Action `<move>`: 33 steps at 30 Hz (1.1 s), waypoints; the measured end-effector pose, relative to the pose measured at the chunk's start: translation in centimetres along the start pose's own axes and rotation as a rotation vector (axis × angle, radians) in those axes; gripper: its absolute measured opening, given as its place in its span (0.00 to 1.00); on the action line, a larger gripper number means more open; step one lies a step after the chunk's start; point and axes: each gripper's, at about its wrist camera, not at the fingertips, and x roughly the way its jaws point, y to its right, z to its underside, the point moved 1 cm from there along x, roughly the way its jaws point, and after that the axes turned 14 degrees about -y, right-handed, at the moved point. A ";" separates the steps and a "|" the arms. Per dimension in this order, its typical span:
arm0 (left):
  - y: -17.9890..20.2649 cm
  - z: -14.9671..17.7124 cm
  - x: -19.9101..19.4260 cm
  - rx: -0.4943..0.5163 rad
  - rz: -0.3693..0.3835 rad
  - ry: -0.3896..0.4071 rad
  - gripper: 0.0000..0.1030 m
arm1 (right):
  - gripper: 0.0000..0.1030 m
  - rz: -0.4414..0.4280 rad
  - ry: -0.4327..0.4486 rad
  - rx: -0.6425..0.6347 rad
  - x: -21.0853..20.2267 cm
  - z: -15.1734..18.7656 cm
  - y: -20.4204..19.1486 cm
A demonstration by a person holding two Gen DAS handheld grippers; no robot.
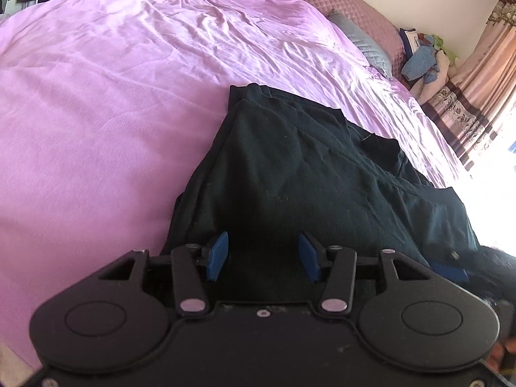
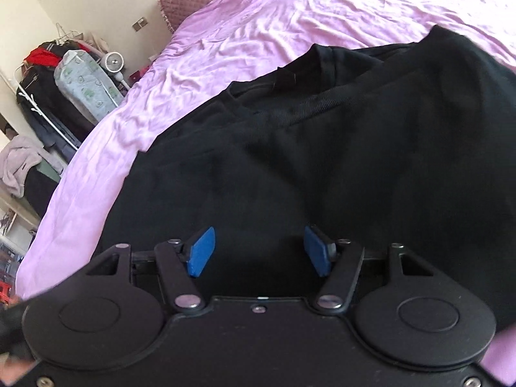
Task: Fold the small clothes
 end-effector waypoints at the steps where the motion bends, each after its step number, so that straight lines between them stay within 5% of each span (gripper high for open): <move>1: 0.1 0.1 0.0 0.001 -0.002 0.001 0.50 | 0.62 -0.009 -0.012 0.015 -0.3 0.6 0.1; 8: -0.1 0.2 0.2 0.010 -0.004 -0.002 0.51 | 0.66 -0.004 -0.061 0.003 -0.9 4.5 0.4; 17: -1.7 0.0 -1.1 -0.033 0.089 0.021 0.51 | 0.73 0.042 -0.070 -0.045 -0.7 4.4 -0.9; 22: -4.5 -1.3 -5.6 -0.101 0.084 0.117 0.51 | 0.73 0.132 -0.023 -0.374 -1.3 4.8 -6.9; 25: -6.2 -2.1 -7.0 -0.128 0.070 0.130 0.51 | 0.73 0.140 -0.020 -0.554 -0.1 5.8 -10.7; 33: -8.3 -3.1 -7.7 -0.126 0.066 0.118 0.52 | 0.73 0.338 0.003 -1.088 5.3 11.3 -19.8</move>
